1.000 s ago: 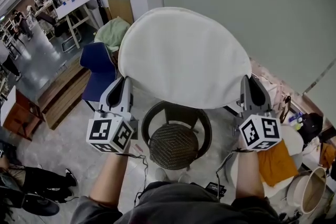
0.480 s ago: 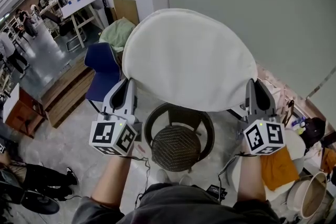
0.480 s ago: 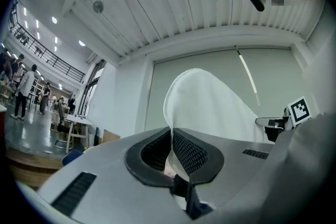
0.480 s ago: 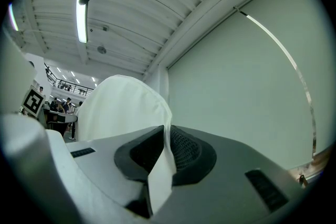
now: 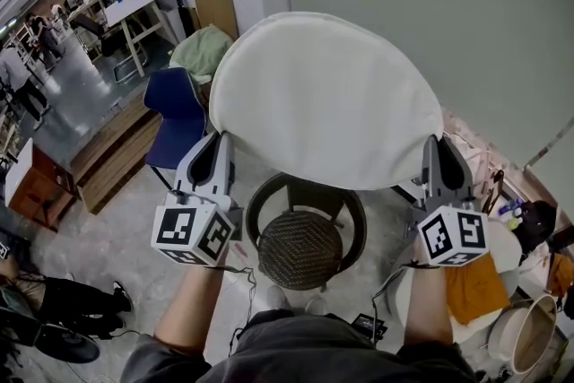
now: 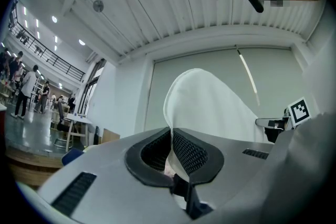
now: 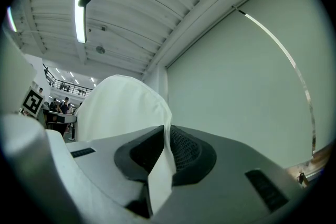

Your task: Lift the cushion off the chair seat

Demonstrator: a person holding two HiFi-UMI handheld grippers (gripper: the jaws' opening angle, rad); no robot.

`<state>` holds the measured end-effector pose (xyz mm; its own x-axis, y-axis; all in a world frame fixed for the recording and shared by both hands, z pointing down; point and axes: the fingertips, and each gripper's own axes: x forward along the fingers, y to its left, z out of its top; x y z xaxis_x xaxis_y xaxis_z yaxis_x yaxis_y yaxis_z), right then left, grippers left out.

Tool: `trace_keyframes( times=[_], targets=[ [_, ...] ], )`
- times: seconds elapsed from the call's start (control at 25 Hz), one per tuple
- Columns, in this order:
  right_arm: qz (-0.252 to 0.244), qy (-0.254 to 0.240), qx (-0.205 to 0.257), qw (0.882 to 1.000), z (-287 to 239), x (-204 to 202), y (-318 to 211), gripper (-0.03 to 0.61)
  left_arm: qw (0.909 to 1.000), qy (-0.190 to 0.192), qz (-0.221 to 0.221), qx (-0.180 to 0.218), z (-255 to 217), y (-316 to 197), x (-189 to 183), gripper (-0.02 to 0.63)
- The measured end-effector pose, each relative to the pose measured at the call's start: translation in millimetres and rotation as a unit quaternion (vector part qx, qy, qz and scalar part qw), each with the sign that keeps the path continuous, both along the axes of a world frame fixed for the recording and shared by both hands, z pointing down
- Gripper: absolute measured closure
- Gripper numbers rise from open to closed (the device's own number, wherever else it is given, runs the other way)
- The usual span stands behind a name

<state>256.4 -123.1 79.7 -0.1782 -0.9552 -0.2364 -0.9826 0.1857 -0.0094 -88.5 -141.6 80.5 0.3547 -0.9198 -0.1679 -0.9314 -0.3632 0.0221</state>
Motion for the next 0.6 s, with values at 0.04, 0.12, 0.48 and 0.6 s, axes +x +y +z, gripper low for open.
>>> trace_keyframes(
  times=[0.04,0.12,0.48,0.6],
  targets=[
    [0.001,0.000,0.000,1.000,-0.2,0.7,-0.7,0.537,1.0000,0.000,0.000,-0.001,0.4,-1.1,0.7,0.592],
    [0.002,0.000,0.000,1.000,-0.2,2.0,-1.2,0.537,1.0000,0.001,0.001,-0.002,1.4,-2.2,1.9,0.592],
    [0.002,0.003,0.000,1.000,0.8,0.9,-1.6,0.538,1.0000,0.001,-0.001,-0.002,2.4,-1.4,1.2,0.592],
    [0.001,0.005,-0.002,1.000,0.4,1.5,-1.1,0.538,1.0000,0.001,-0.001,-0.003,2.1,-1.4,1.8,0.591]
  ],
)
